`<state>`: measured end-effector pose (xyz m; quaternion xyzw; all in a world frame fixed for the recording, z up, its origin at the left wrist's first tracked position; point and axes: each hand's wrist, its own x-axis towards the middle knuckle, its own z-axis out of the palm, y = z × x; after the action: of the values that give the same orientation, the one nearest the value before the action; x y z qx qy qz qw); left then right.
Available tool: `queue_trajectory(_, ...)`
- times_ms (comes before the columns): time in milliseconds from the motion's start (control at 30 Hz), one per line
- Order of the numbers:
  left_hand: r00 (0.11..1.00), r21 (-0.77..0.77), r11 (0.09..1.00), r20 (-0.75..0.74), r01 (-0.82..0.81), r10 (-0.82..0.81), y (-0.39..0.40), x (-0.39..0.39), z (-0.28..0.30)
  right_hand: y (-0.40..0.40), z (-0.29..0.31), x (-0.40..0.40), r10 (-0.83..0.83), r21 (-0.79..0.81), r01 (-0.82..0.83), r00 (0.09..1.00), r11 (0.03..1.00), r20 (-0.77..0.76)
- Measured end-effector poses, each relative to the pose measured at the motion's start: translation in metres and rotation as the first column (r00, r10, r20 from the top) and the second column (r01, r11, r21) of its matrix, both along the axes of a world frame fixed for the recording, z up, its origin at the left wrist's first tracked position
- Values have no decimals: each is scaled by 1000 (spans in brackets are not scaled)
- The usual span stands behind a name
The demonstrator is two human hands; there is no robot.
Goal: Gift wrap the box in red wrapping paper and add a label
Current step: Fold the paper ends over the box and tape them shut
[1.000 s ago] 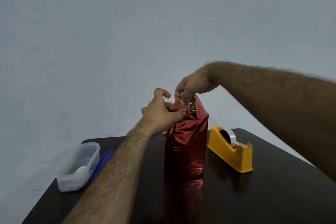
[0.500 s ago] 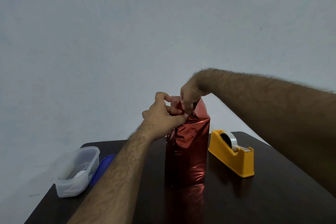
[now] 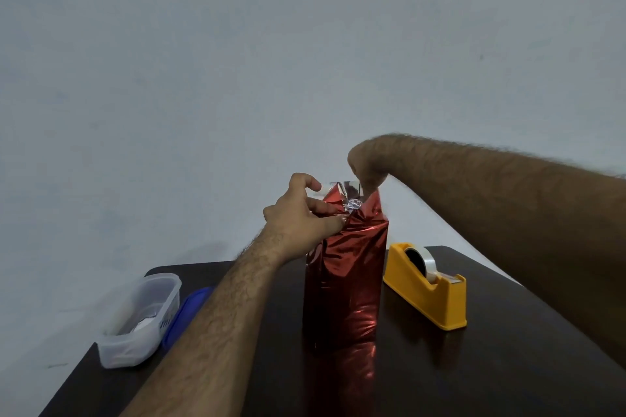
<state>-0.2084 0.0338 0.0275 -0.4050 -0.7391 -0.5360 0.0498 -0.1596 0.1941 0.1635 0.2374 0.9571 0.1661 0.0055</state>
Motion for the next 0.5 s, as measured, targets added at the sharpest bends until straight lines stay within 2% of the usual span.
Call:
queue_trajectory(67,1000,-1,1000,-6,30,-30,0,0,0,2,-1,9,36,36,-34,998,999,-58)
queue_trajectory(100,999,-2,999,-14,41,-41,0,-1,0,5,-3,12,76,4,-76,993,997,-96)
queue_trajectory(133,999,-4,999,-26,47,-47,0,-2,-1,7,-5,14,131,-97,-149,977,984,-169)
queue_trajectory(200,997,-7,998,-33,70,-70,-1,-4,-2,13,-10,16,215,-299,-340,898,892,-383)
queue_trajectory(267,991,7,991,18,130,-131,-1,-7,-3,10,-19,26,249,-395,-506,802,767,-544)
queue_trajectory(400,972,88,971,60,220,-226,-2,-7,-5,7,-40,59,367,-505,-633,763,586,-532)
queue_trajectory(500,964,148,953,-19,264,-265,-5,-6,-10,20,-53,76,433,-487,-661,746,570,-506)
